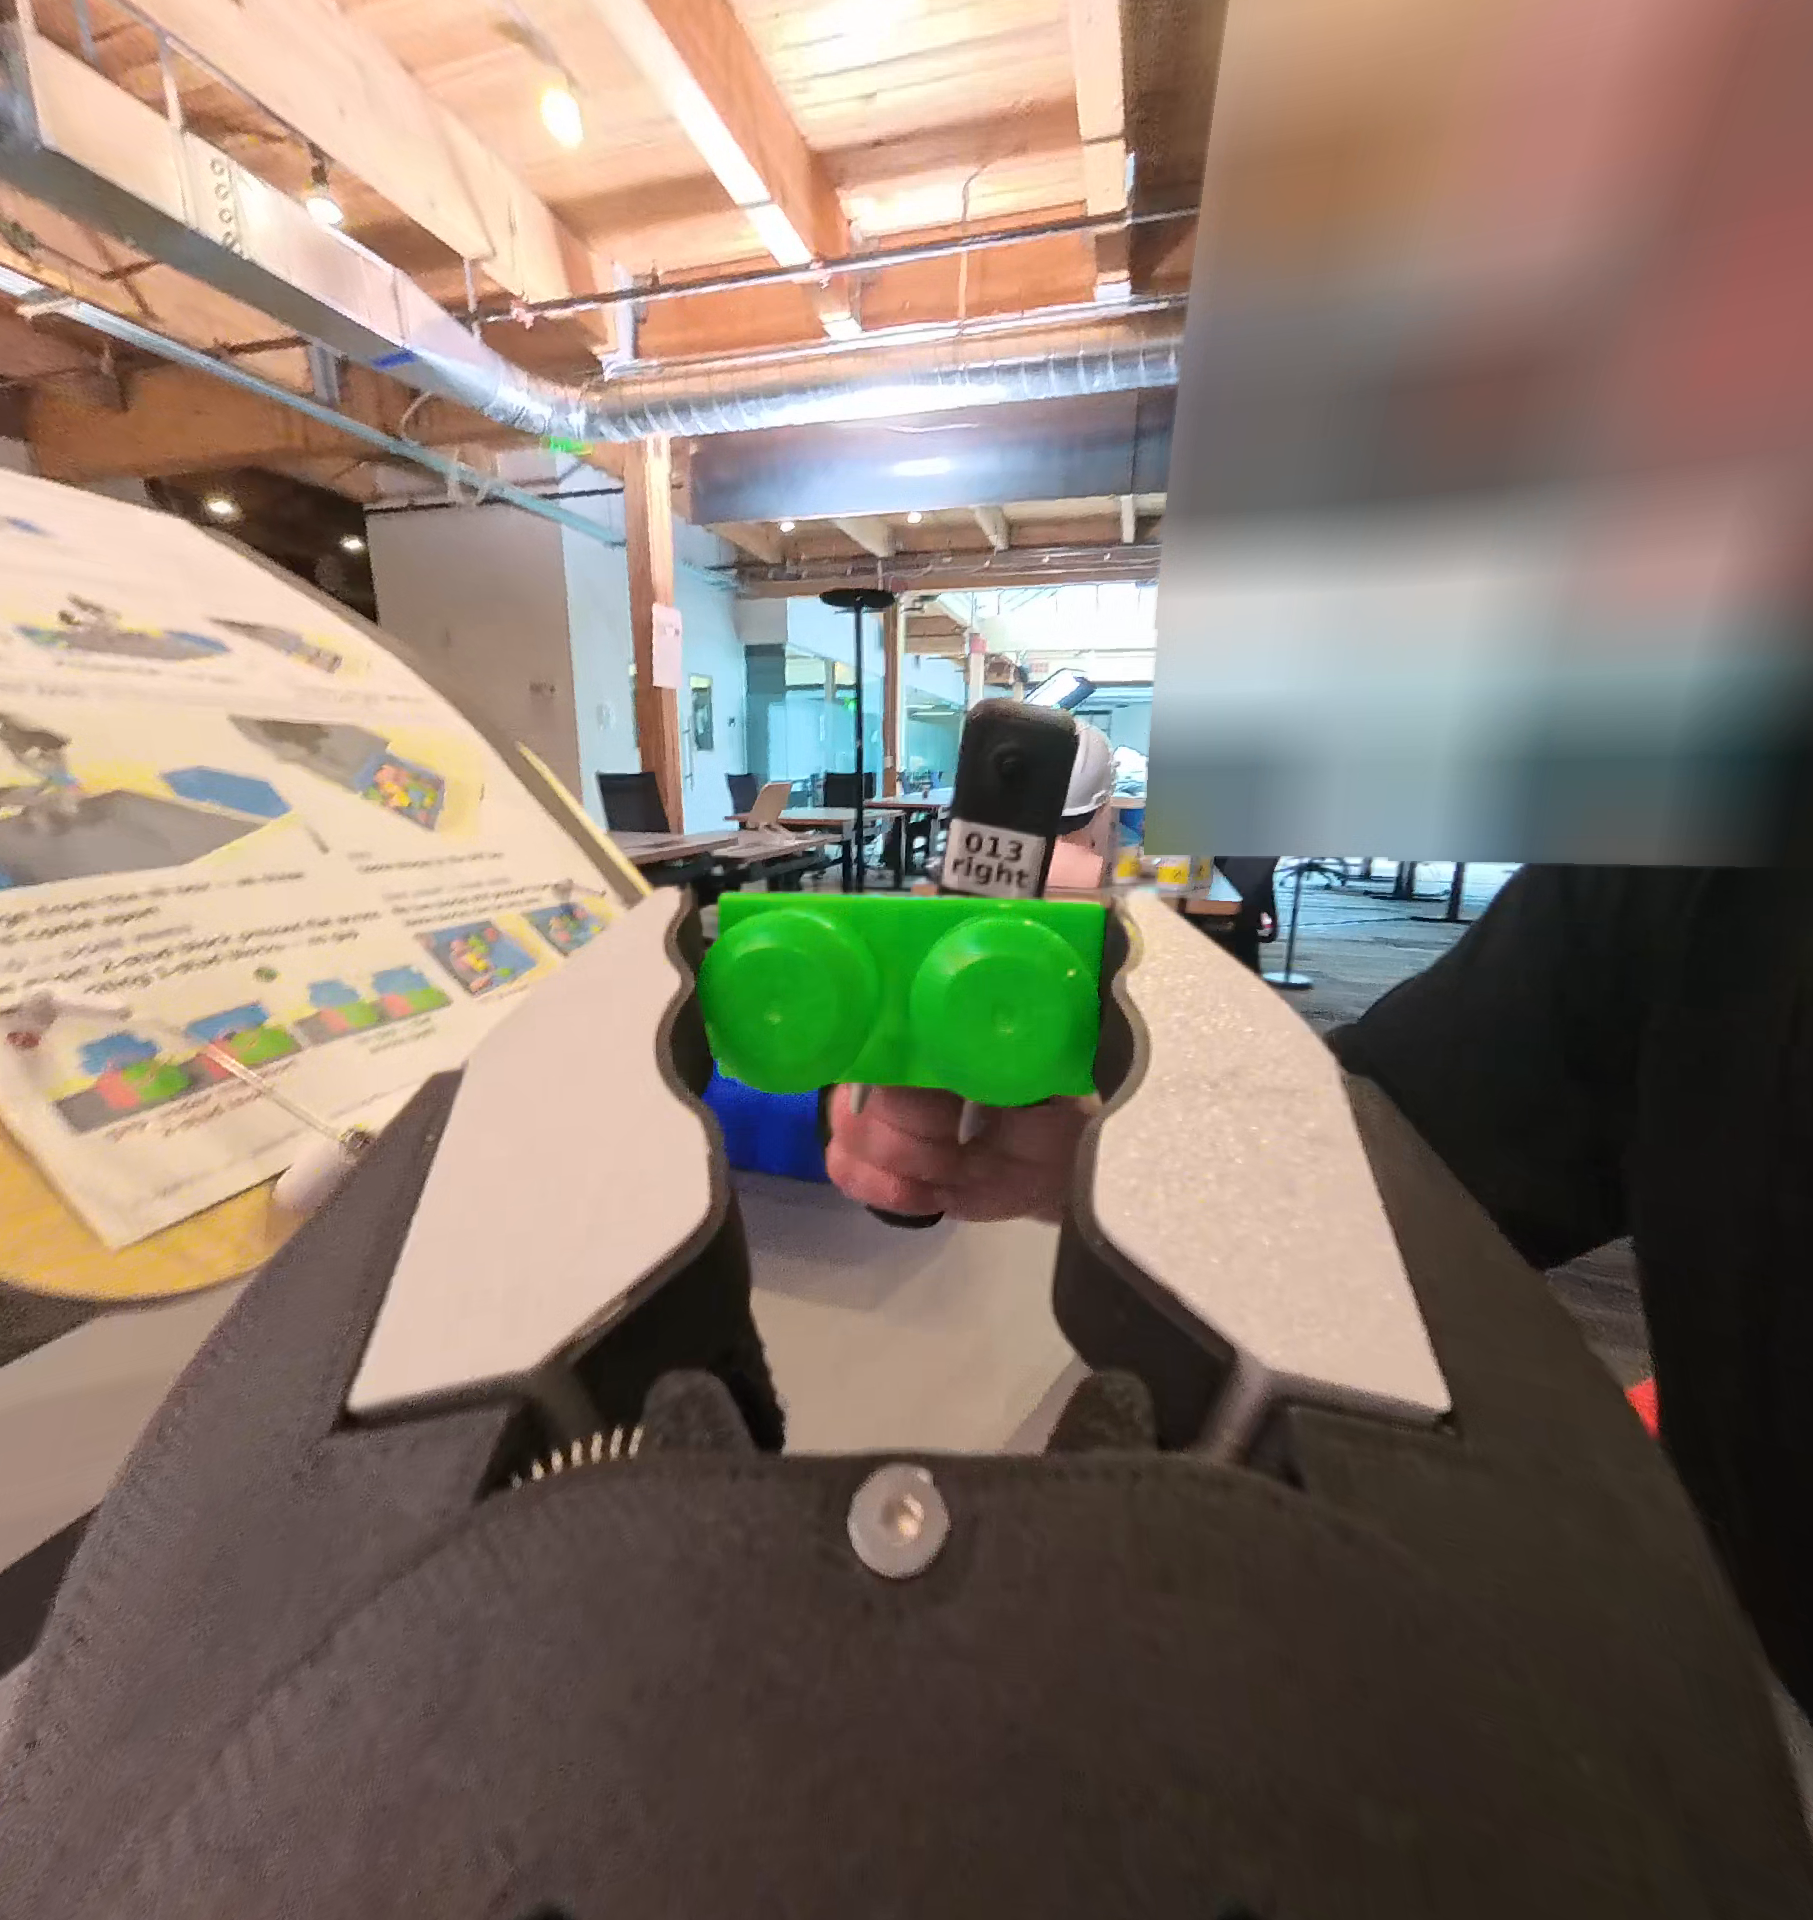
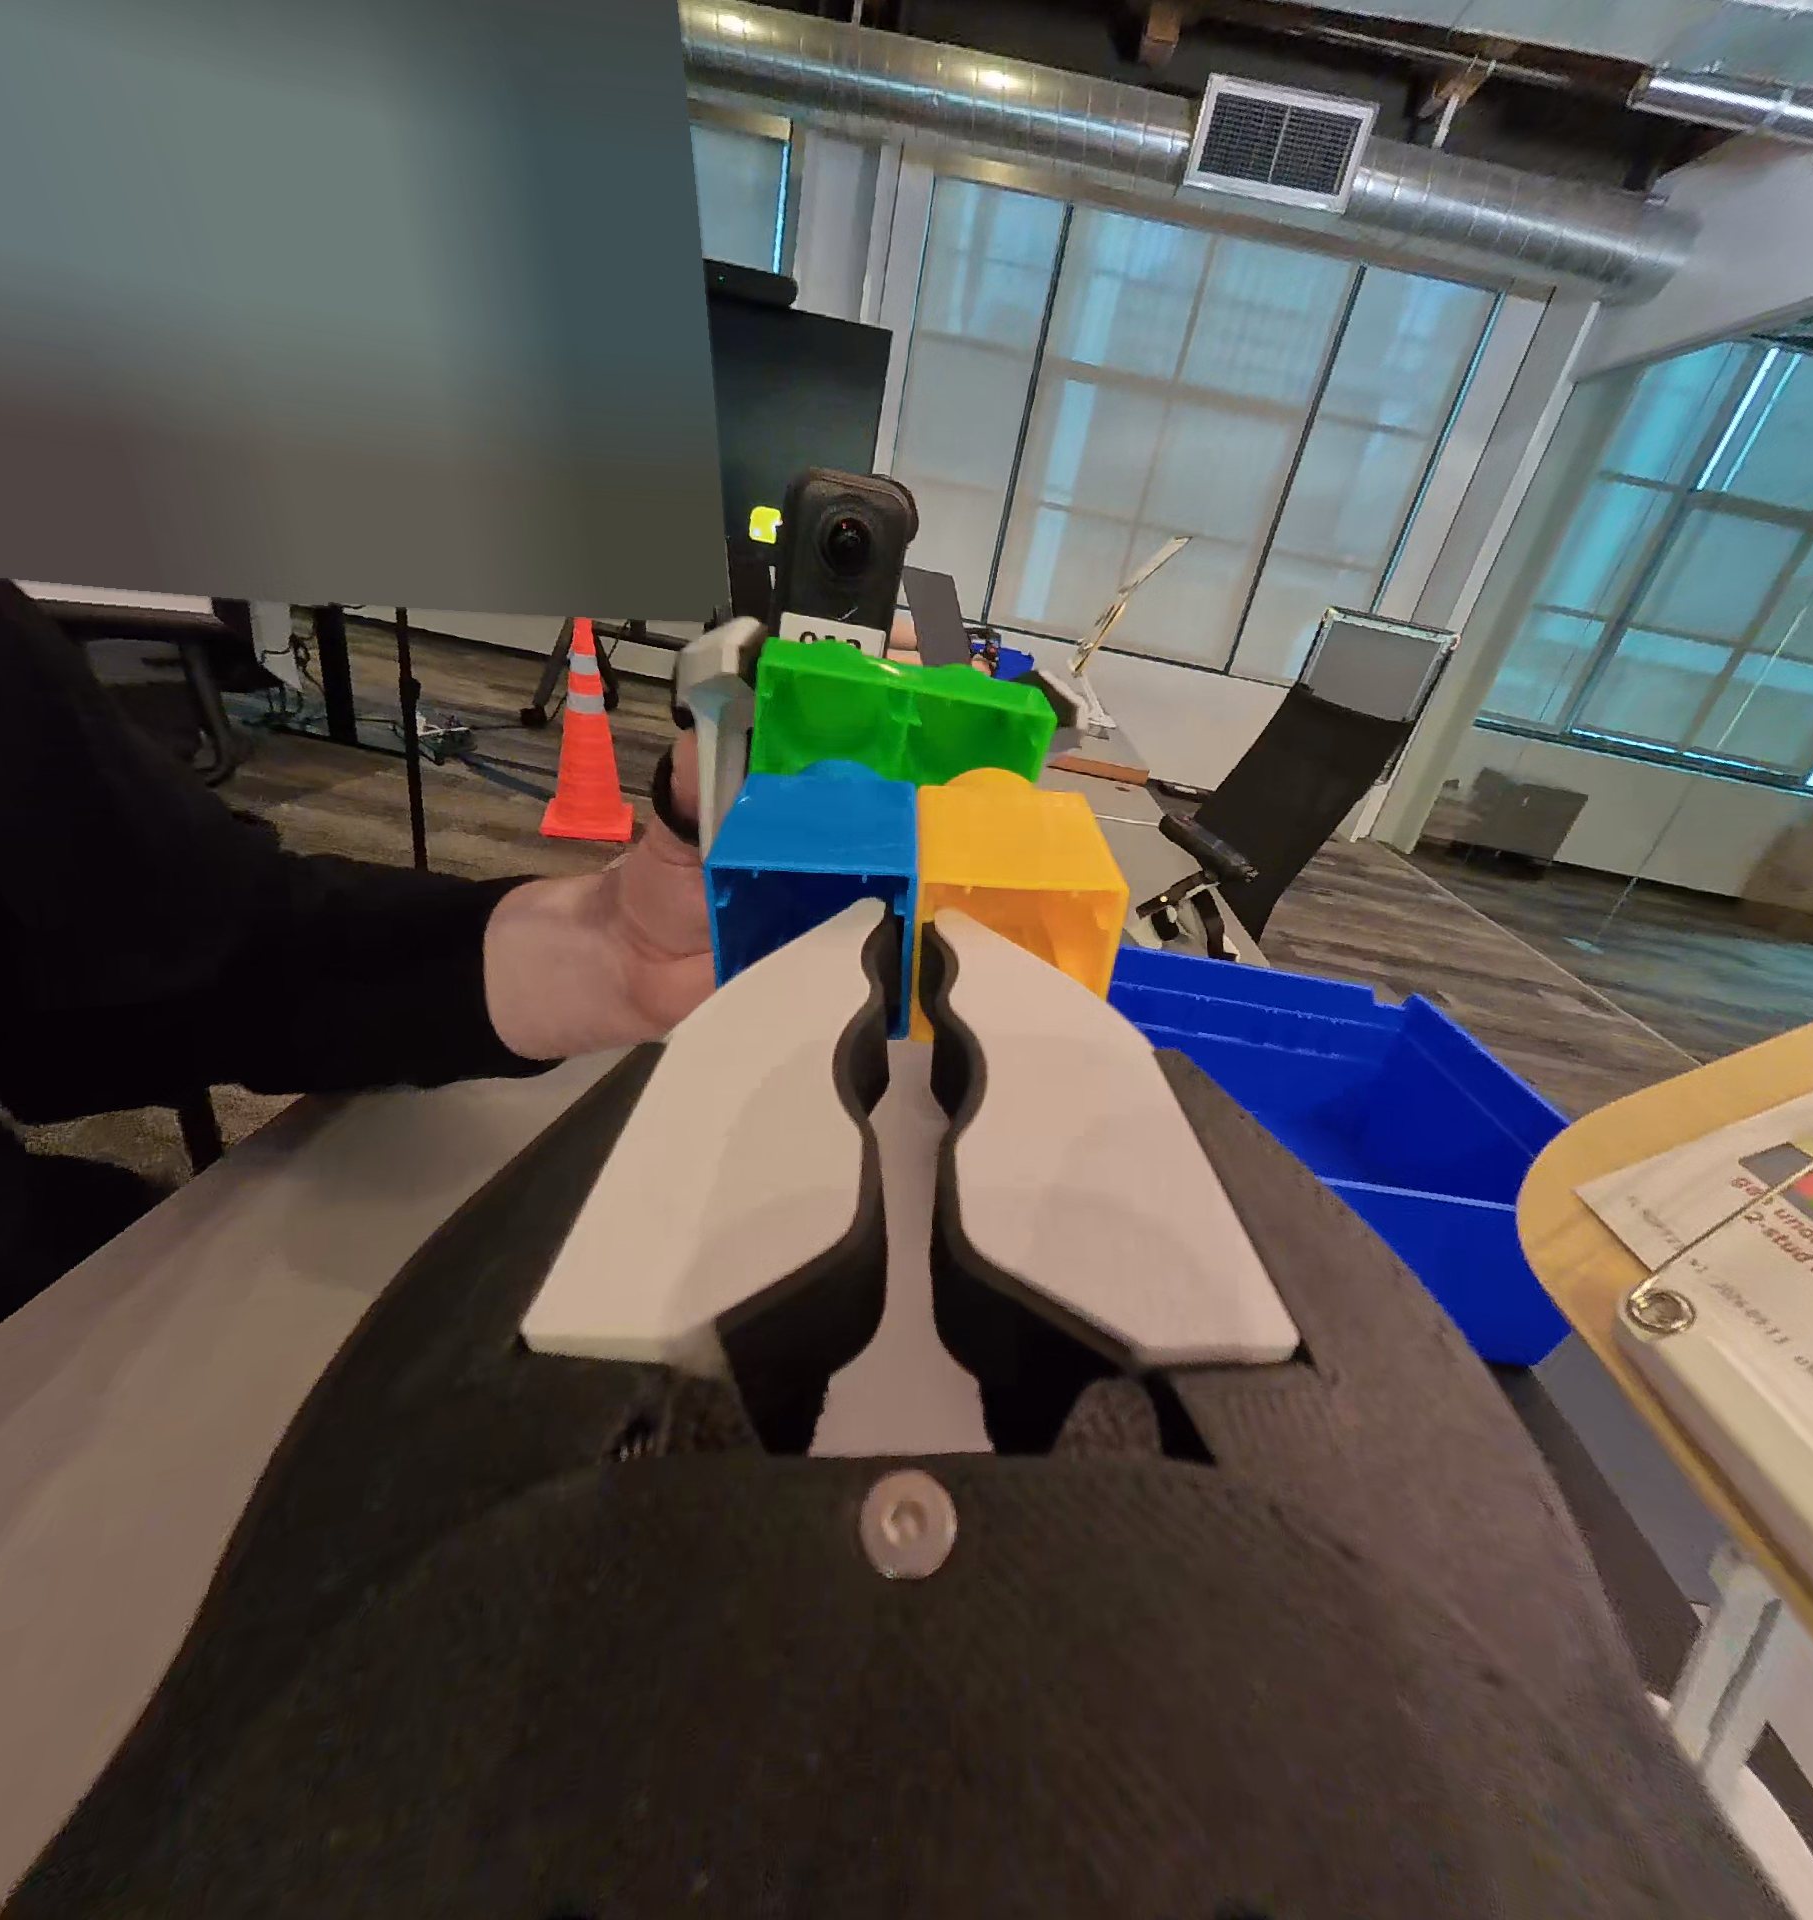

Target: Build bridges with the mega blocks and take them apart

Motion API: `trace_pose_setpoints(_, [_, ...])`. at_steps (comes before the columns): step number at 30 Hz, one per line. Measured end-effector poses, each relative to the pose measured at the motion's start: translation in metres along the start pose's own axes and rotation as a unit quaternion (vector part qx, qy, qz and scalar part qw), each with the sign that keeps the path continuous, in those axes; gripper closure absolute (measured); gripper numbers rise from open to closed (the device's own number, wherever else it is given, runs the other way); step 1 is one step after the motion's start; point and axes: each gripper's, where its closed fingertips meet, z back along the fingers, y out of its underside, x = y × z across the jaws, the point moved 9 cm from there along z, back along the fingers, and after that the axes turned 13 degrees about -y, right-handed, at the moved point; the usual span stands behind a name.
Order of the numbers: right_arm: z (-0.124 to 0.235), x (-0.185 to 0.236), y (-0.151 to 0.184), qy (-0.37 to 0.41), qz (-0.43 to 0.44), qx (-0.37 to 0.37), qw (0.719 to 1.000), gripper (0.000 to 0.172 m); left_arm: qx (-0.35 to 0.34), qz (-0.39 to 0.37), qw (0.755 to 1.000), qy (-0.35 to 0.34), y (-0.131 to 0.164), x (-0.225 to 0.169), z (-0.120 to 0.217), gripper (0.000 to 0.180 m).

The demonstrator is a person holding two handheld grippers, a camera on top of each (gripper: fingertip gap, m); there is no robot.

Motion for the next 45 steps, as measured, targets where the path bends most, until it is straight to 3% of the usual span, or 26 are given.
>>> trace_pose_setpoints(12, [0.005,0.004,-0.010,-0.012,0.004,-0.046,0.999,0.169,-0.006,-0.023,1.000,0.004,0.002,-0.014,-0.024,0.108])
trace_pose_setpoints(24, [0.003,0.006,-0.009,-0.018,-0.031,-0.110,0.993,0.169,-0.060,0.006,0.998,0.000,0.002,-0.021,-0.030,0.108])
trace_pose_setpoints(38, [0.003,0.008,-0.016,-0.029,-0.012,-0.080,0.996,0.169,-0.020,-0.045,0.999,-0.010,-0.003,-0.031,-0.032,0.108])
trace_pose_setpoints(45, [0.000,0.012,-0.016,-0.032,-0.012,-0.097,0.995,0.168,-0.032,-0.061,0.998,-0.011,-0.006,-0.038,-0.032,0.107])
